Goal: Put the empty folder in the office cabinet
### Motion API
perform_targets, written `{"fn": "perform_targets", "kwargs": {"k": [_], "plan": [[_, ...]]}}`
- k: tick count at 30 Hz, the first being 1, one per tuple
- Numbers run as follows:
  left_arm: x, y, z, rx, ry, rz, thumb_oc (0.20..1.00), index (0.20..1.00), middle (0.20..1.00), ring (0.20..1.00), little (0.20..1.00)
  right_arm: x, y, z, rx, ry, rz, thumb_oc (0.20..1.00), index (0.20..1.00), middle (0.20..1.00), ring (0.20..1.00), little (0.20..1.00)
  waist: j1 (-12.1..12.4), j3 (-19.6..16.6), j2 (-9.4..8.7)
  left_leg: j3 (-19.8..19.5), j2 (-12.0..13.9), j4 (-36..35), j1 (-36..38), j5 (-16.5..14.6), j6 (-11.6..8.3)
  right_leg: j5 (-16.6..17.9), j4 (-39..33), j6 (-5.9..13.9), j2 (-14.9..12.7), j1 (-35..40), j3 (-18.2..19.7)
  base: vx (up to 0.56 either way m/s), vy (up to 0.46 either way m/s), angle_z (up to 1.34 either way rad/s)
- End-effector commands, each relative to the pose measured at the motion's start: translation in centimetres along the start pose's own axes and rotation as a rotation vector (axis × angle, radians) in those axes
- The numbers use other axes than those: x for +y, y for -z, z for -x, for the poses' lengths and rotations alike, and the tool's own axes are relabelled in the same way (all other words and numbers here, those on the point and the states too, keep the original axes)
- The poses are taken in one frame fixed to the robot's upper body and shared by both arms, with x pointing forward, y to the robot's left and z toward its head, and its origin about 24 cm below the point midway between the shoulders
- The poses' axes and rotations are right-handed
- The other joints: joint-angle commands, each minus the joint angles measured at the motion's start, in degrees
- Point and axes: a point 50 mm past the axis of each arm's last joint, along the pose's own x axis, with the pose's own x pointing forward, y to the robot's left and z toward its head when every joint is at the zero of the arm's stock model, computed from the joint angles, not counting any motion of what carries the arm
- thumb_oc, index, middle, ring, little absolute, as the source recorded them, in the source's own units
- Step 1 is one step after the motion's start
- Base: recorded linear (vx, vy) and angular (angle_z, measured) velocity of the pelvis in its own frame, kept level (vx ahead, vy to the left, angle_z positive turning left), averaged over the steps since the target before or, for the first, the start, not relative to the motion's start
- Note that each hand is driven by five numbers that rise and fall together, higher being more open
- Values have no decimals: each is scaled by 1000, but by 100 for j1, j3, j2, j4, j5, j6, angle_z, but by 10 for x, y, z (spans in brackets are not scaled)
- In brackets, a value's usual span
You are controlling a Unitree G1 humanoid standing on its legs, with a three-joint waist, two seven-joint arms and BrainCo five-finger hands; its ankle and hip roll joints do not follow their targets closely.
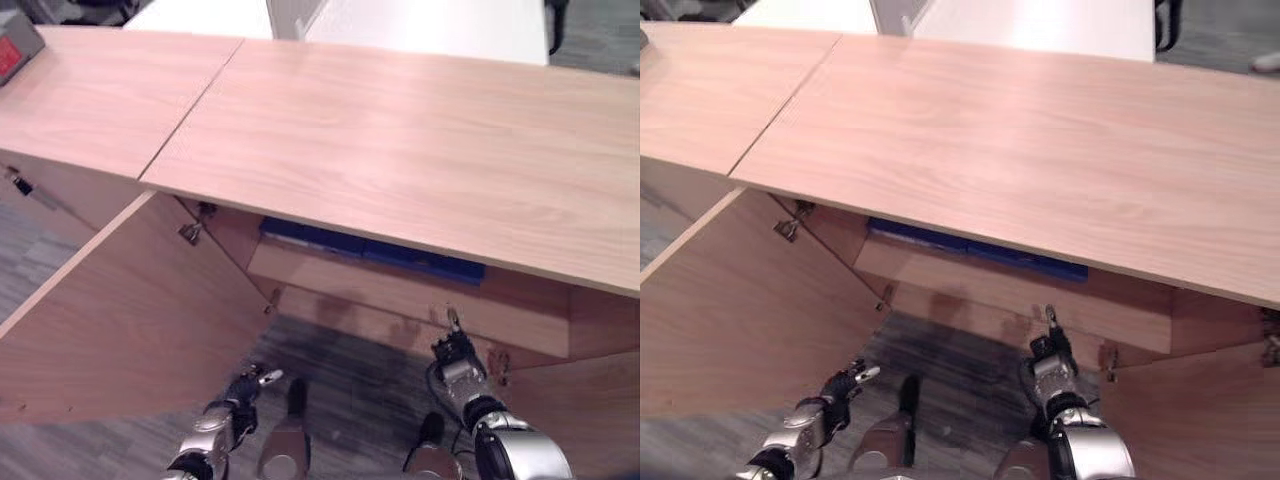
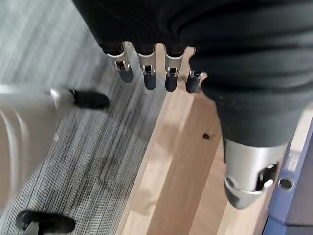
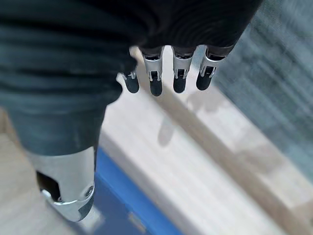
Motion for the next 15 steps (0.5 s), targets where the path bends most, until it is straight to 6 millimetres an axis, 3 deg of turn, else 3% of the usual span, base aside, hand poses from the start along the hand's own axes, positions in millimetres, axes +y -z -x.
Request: {"fn": "perform_targets", "kwargs": {"k": [1,4,8,14,15], "plan": [[10,-8,-2,-16,-55,-30,1000,1000,1000,1000,1000,10,-7,0,-26,-81,129,1000,1000,1000,1000,1000,152,197,32,-185,347,-177,203,-487,-281,-546,465,278,-150,259,-53,86,18,-8],[12,-3,-1,1,-64,-19,1000,1000,1000,1000,1000,4,-1,1,-13,-97,192,1000,1000,1000,1000,1000,119,108,4,-143,351,-244,324,-480,-290,-516,348,282,-116,378,-55,62,12,-7],[15,10,2,34,-78,-15,1000,1000,1000,1000,1000,-13,10,5,1,-127,414,1000,1000,1000,1000,1000,36,-85,-54,-51,350,-333,606,-507,-289,-458,159,285,-49,596,-45,71,30,-6],[20,28,11,55,-77,12,1000,1000,1000,1000,1000,-33,17,15,-16,-252,919,1000,1000,1000,1000,1000,-25,-325,-158,70,358,-366,885,-535,-294,-352,-125,287,45,868,-26,29,25,-5],[20,29,11,56,-77,12,1000,1000,1000,1000,1000,-33,17,16,-15,-252,920,1000,1000,1000,1000,1000,-27,-328,-156,70,359,-368,889,-536,-294,-351,-130,287,46,874,-27,16,18,-5]]}}
